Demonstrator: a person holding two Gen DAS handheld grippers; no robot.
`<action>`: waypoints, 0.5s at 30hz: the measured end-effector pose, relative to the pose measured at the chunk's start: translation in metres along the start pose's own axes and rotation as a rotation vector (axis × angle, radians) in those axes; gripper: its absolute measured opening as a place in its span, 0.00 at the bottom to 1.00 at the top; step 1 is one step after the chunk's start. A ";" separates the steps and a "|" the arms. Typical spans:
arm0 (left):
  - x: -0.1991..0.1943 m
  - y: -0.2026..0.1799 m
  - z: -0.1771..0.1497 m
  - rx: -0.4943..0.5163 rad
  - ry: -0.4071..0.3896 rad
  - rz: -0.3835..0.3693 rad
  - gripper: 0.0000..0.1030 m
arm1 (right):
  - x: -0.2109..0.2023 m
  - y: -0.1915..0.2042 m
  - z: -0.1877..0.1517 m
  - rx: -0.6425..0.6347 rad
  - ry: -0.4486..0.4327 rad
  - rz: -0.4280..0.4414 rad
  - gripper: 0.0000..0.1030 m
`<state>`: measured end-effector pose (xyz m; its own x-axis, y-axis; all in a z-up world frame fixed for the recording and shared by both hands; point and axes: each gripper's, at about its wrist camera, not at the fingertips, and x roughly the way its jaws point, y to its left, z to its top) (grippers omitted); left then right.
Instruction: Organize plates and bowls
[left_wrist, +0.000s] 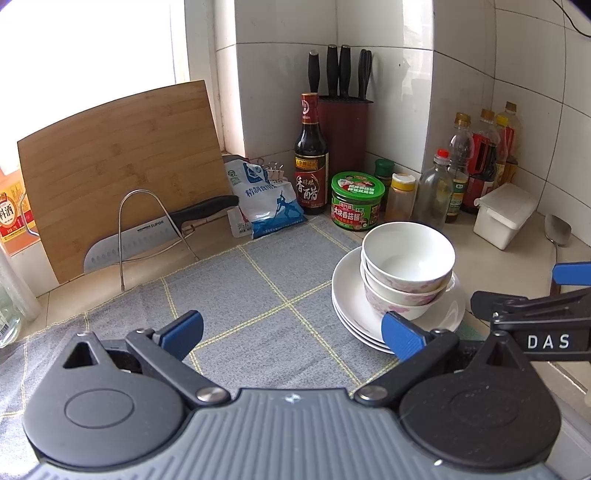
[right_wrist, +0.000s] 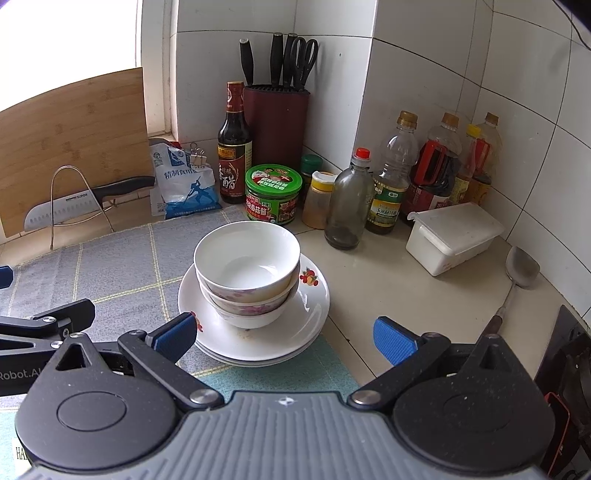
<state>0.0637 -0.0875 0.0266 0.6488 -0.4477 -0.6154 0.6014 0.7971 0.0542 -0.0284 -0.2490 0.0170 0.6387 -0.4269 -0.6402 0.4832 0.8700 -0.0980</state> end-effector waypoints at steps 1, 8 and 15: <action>0.000 0.000 0.000 -0.001 0.001 0.000 0.99 | 0.000 0.000 0.000 0.001 0.000 0.000 1.00; 0.000 0.000 0.000 -0.004 0.002 0.002 0.99 | 0.002 -0.001 0.000 -0.002 -0.001 -0.001 1.00; 0.001 -0.002 0.000 -0.005 0.004 0.004 0.99 | 0.001 -0.001 0.000 -0.006 0.000 -0.004 1.00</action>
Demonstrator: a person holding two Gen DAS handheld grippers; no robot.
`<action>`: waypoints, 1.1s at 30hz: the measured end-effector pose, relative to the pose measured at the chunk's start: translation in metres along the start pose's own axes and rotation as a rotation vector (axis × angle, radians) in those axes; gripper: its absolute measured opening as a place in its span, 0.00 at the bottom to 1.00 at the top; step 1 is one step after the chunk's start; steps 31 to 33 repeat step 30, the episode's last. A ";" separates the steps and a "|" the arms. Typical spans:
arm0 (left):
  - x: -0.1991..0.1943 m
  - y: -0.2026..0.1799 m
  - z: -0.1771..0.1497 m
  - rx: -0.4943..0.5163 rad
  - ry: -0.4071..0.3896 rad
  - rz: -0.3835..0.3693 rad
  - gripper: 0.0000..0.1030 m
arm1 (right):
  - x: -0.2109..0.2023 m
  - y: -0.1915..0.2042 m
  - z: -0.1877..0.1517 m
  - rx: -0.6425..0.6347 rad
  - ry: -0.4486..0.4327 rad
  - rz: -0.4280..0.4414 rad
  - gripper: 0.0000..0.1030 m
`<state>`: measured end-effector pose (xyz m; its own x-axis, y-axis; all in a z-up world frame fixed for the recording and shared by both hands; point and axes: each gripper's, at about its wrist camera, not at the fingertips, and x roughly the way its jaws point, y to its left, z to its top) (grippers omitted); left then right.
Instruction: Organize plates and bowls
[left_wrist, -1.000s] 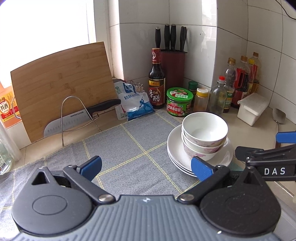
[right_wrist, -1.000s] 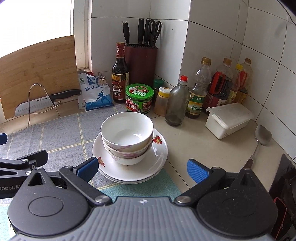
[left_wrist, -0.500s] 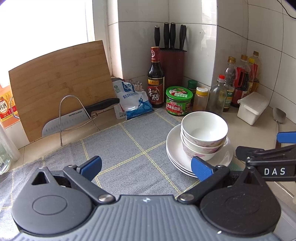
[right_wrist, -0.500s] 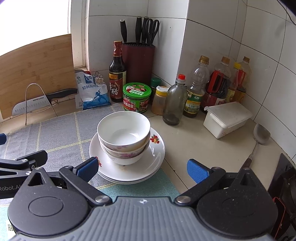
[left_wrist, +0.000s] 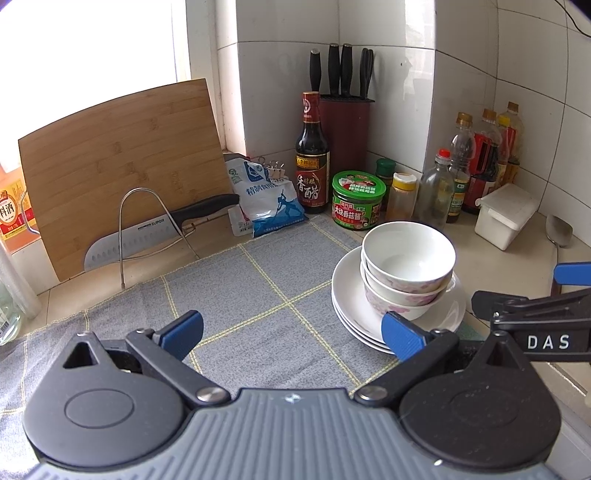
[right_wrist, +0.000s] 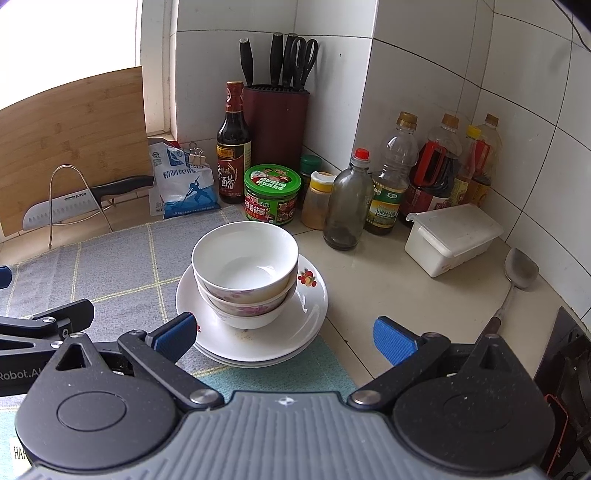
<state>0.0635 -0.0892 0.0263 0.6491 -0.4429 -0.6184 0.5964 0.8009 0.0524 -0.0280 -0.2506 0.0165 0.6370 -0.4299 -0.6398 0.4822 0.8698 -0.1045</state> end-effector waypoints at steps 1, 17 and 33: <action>0.000 0.000 0.000 0.000 0.000 0.001 0.99 | 0.000 0.000 0.000 0.000 0.000 0.000 1.00; 0.000 -0.003 0.001 0.003 -0.001 0.000 0.99 | -0.001 -0.004 0.001 -0.001 -0.002 -0.006 1.00; 0.000 -0.004 0.001 0.004 -0.001 -0.002 0.99 | -0.002 -0.004 0.001 -0.006 -0.005 -0.013 1.00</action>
